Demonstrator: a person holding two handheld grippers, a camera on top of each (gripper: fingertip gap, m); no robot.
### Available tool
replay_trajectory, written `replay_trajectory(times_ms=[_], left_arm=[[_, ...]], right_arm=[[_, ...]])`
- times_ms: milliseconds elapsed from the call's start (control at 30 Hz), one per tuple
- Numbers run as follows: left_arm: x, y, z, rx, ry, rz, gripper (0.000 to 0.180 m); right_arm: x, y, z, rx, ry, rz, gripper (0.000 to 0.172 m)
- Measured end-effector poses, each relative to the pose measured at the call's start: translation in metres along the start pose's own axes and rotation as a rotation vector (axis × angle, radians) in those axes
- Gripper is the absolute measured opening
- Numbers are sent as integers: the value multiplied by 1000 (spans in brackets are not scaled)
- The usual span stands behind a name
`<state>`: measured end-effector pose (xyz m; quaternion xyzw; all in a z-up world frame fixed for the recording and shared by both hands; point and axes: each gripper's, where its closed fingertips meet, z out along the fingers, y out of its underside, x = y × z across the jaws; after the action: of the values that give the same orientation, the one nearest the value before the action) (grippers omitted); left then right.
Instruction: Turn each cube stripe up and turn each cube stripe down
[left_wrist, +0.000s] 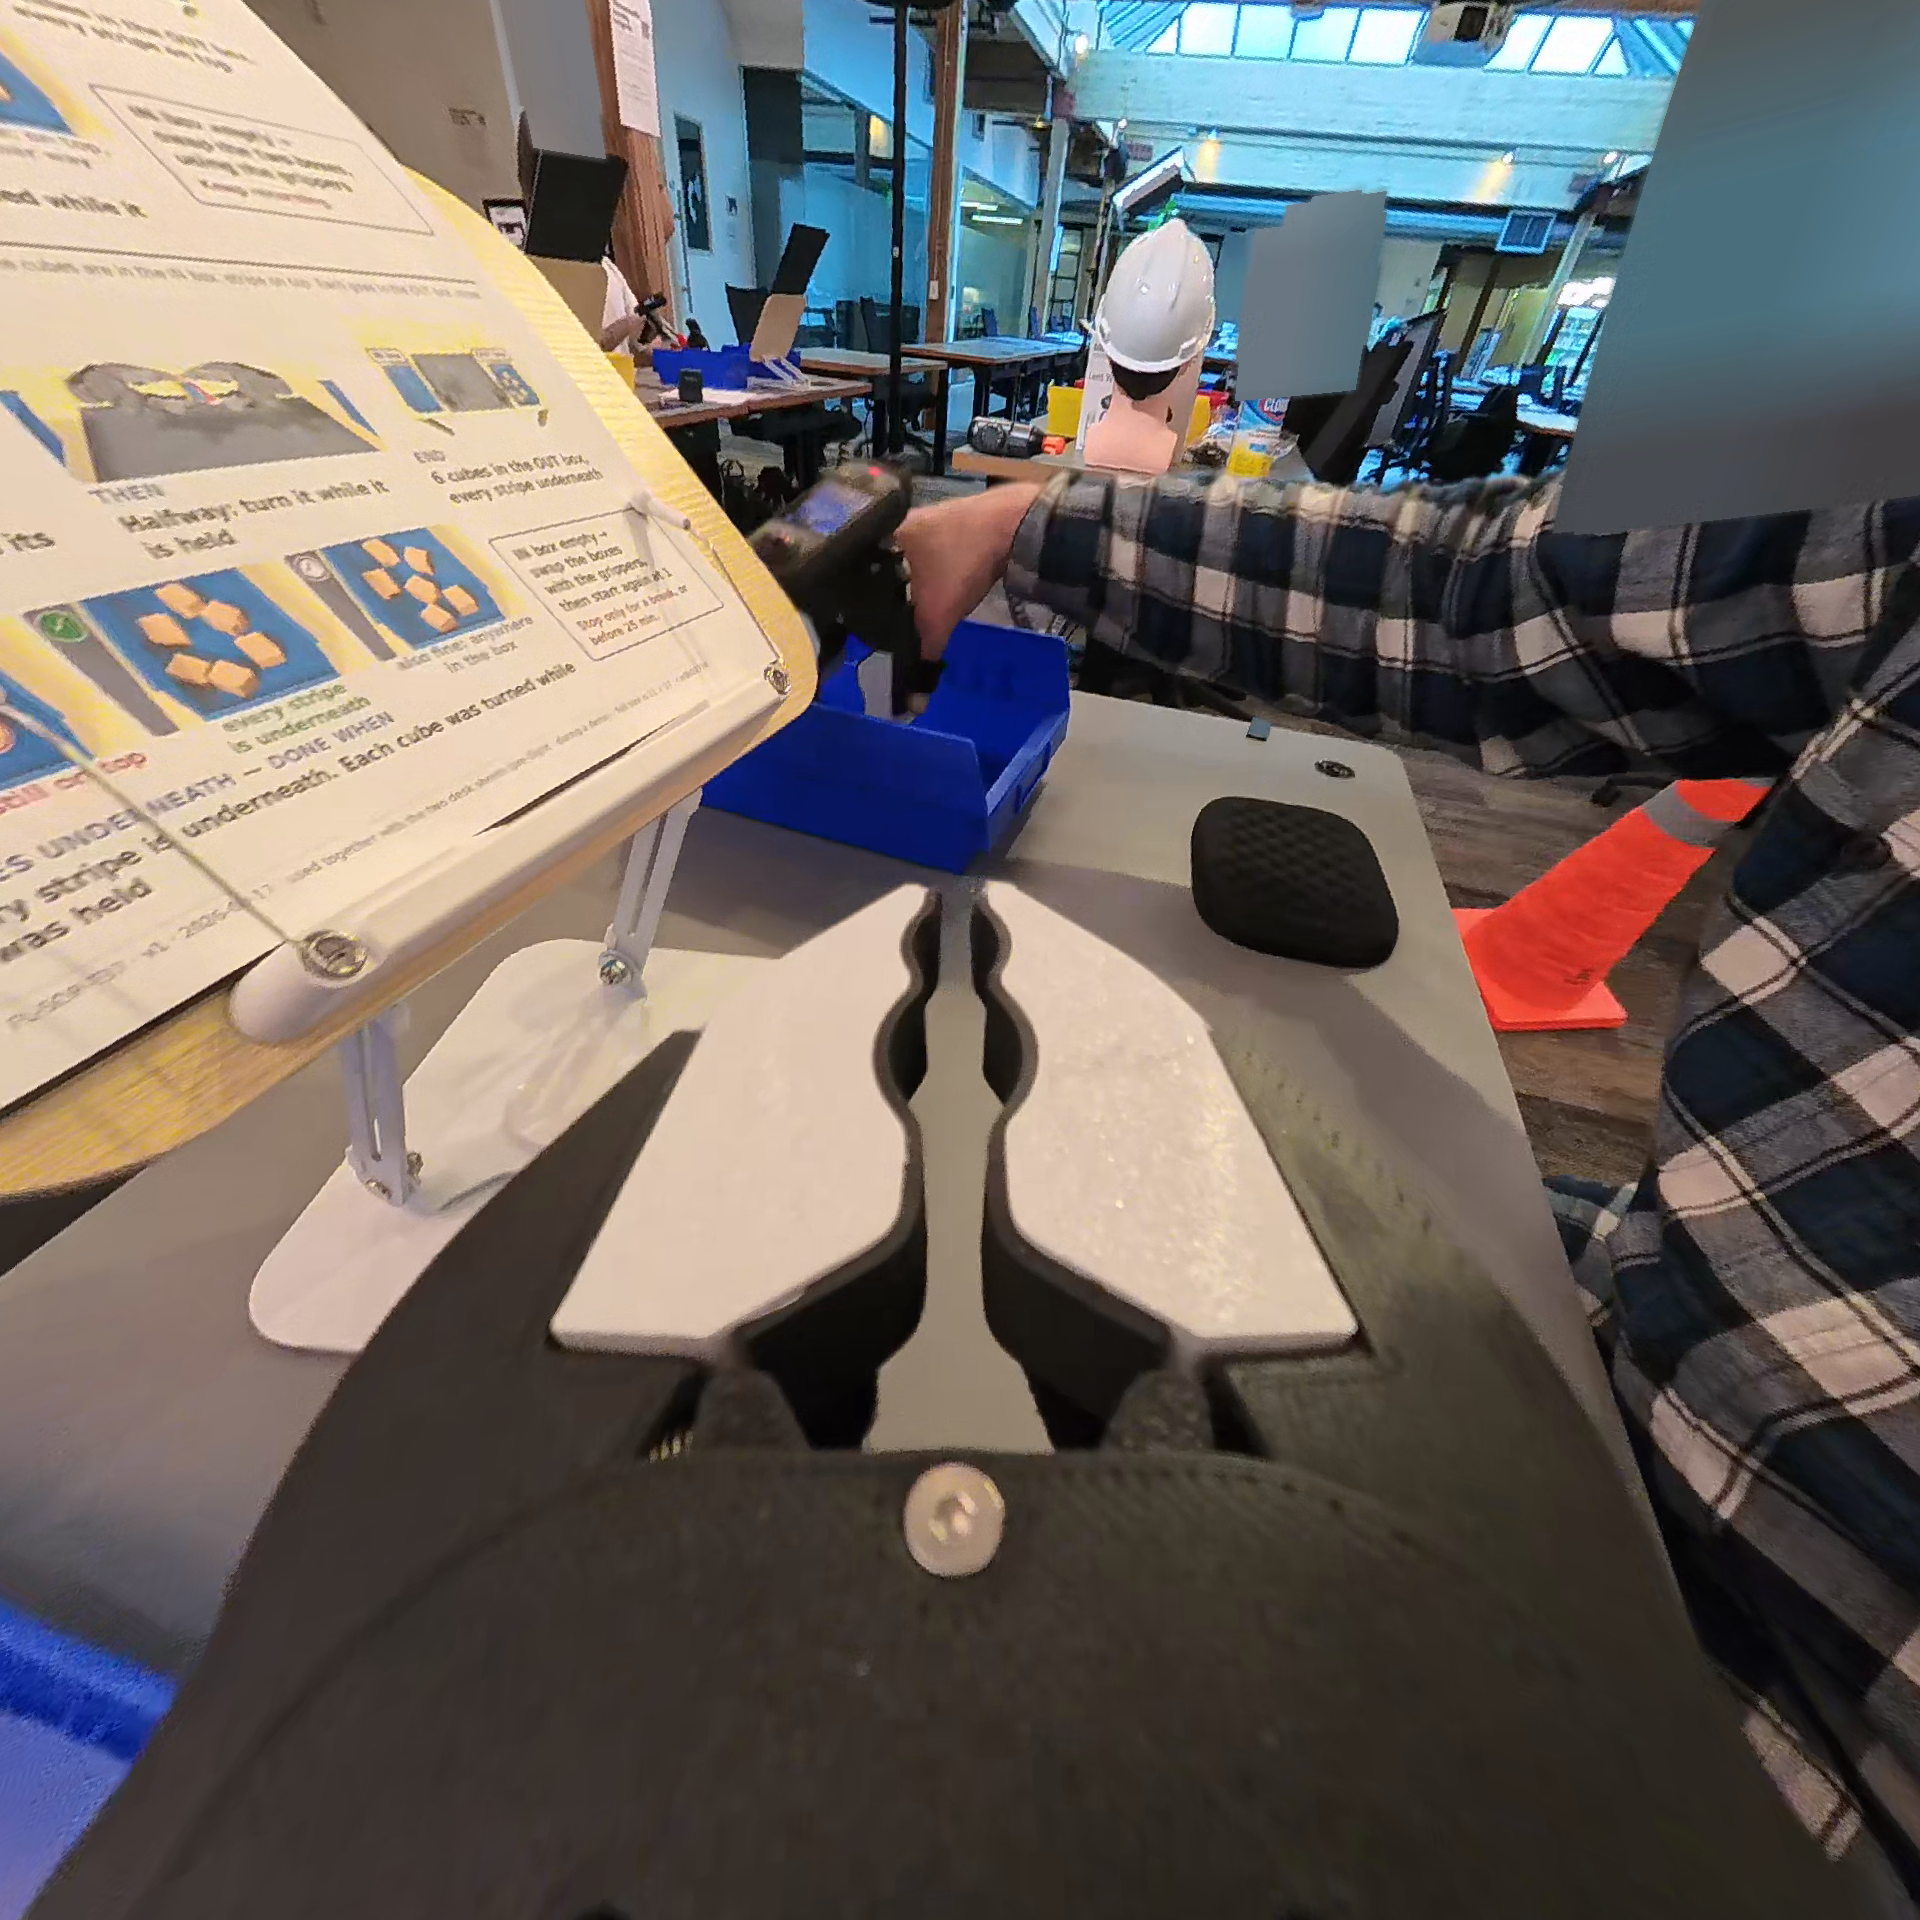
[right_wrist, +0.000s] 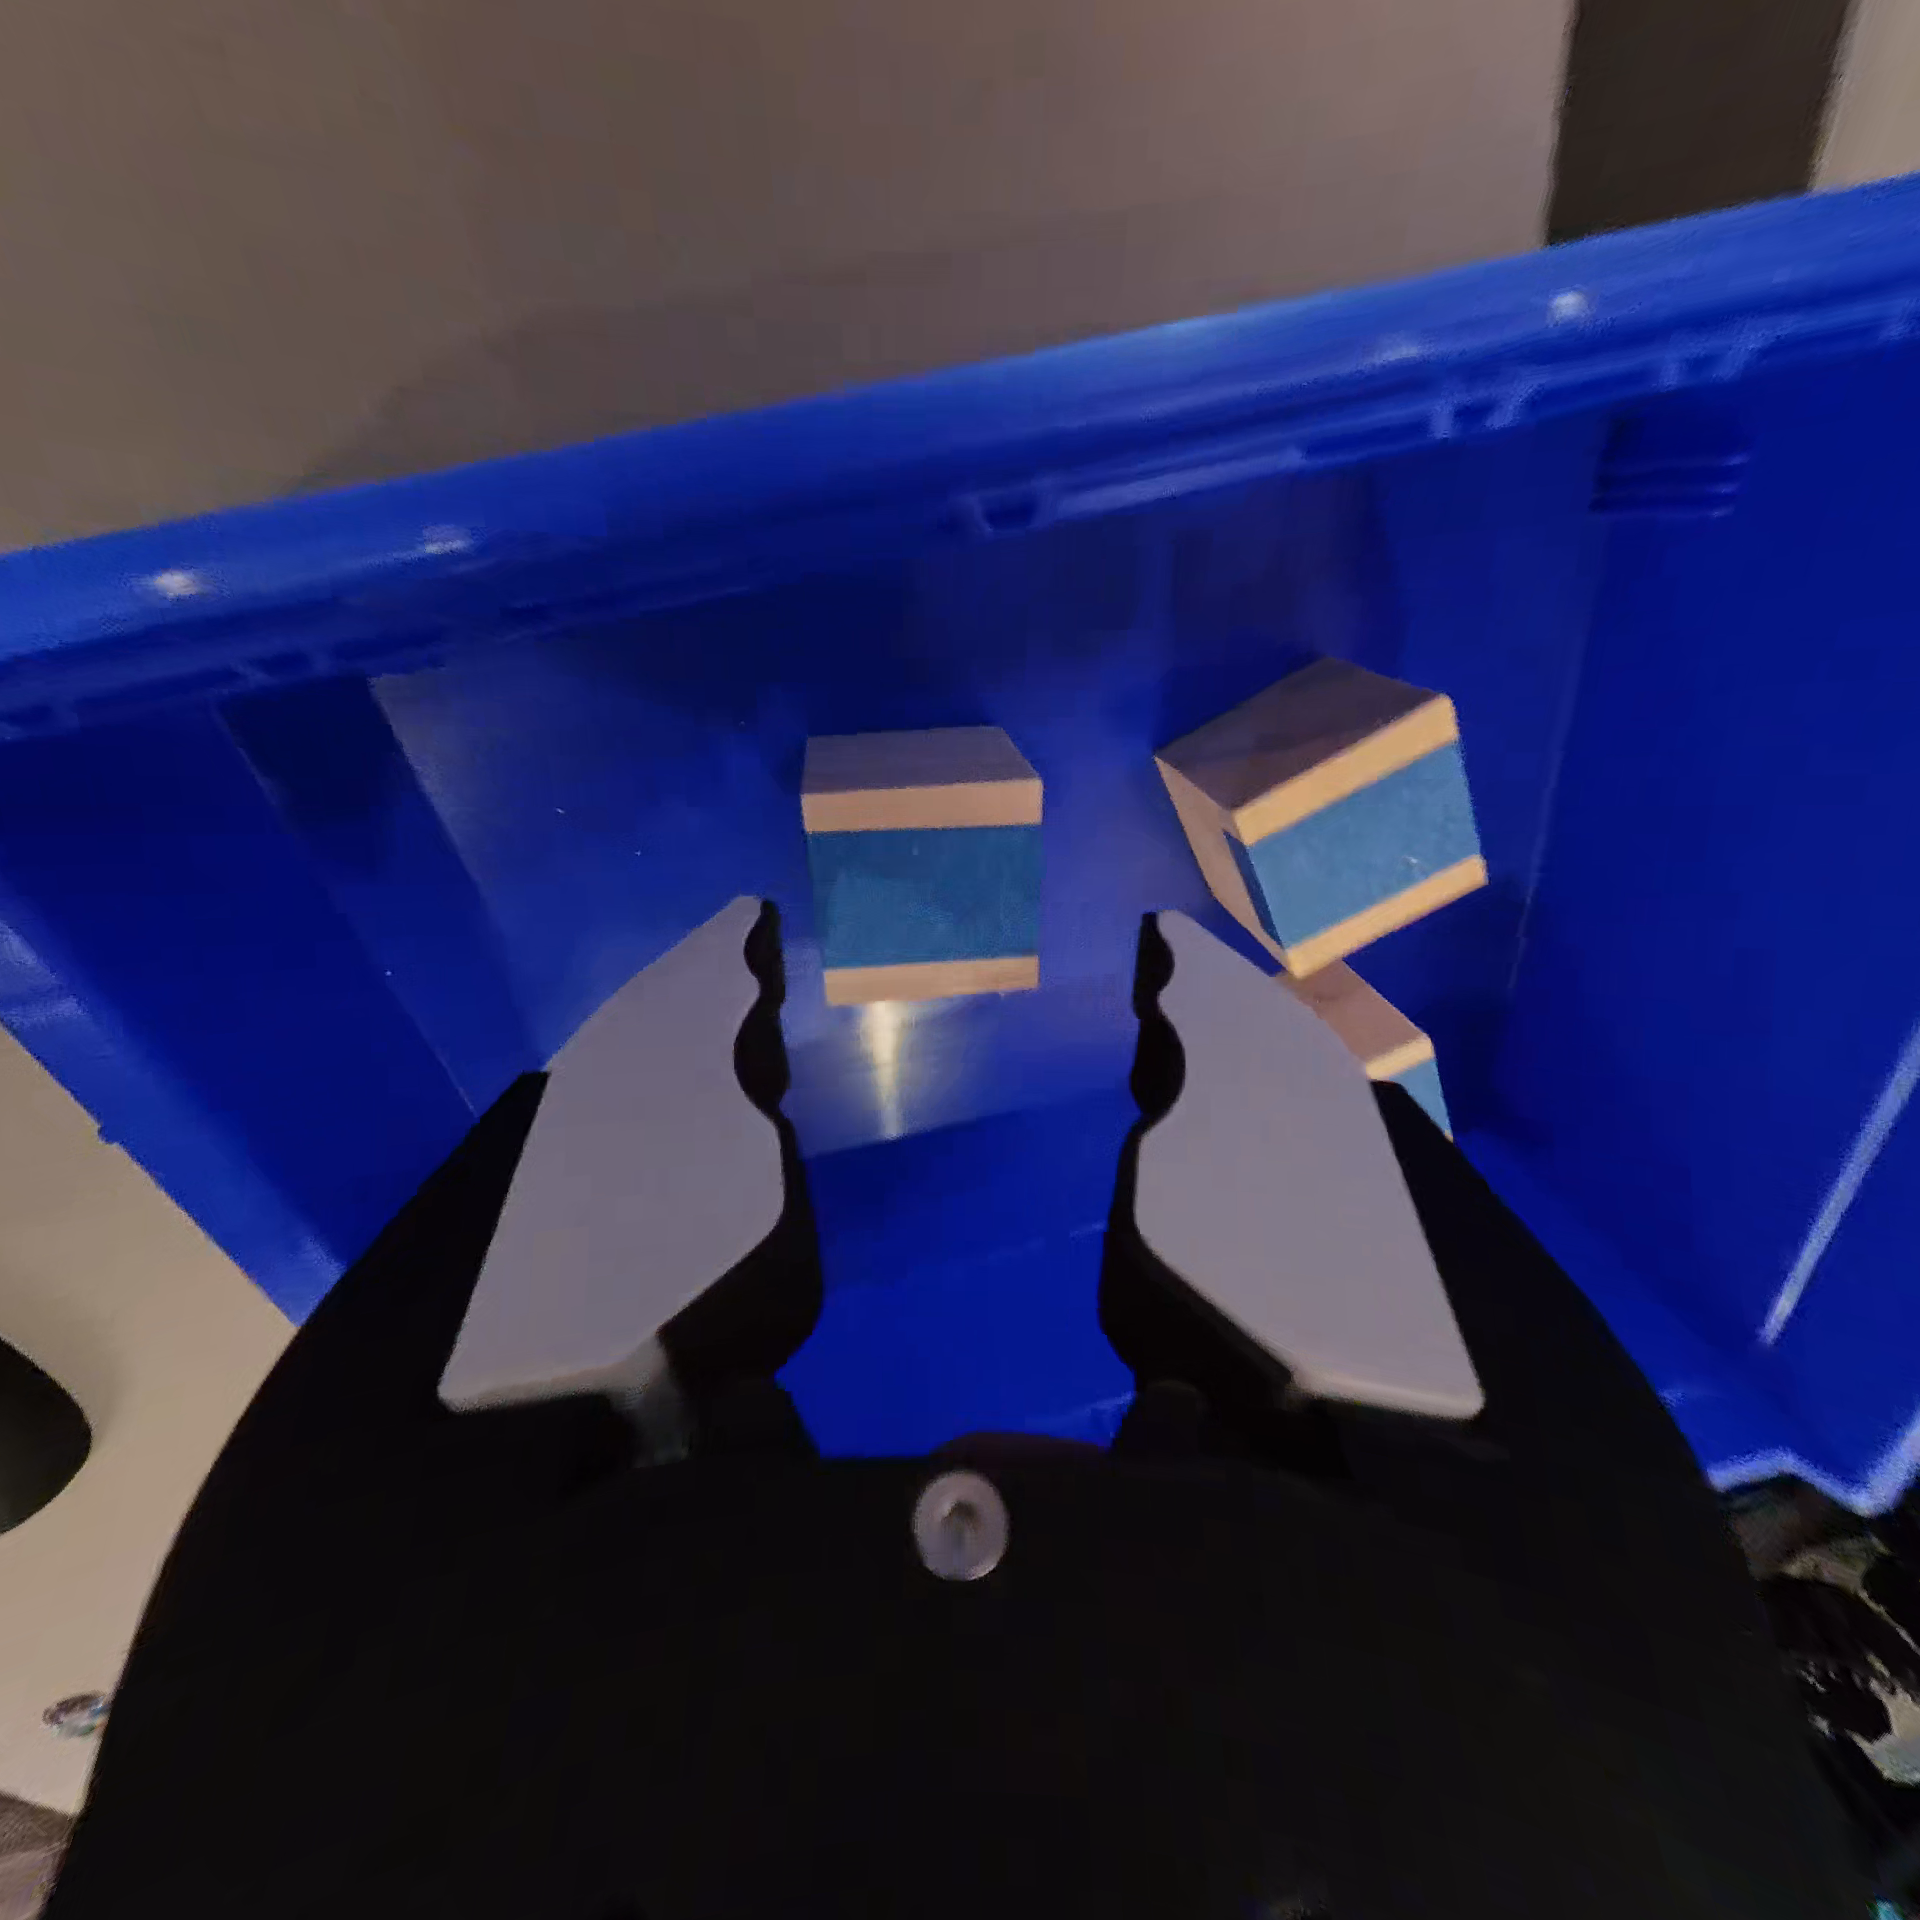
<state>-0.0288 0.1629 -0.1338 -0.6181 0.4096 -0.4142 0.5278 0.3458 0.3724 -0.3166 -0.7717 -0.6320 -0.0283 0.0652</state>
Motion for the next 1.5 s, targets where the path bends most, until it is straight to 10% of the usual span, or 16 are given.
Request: replay_trajectory(times_ms=[233, 433, 667, 1033, 1267, 1500], left_arm=[[-54, 13, -63, -196, -285, 96, 16], [-148, 63, -137, -670, -515, 251, 31], [-227, 137, -177, -1240, -414, 327, 48], [-278, 201, -203, -1644, -273, 287, 63], [-284, 200, -197, -1583, -332, 217, 49], [-218, 83, -132, -821, -399, 207, 48]], right_arm=[[-29, -17, -68, 187, 174, -21, 57], [-98, -33, -108, 287, 260, -114, 54], [-166, -43, -119, 310, 251, -191, 53], [-207, -53, -119, 306, 223, -252, 51], [-215, -72, -127, 373, 235, -270, 50], [-242, -143, -167, 695, 150, -227, 51]])
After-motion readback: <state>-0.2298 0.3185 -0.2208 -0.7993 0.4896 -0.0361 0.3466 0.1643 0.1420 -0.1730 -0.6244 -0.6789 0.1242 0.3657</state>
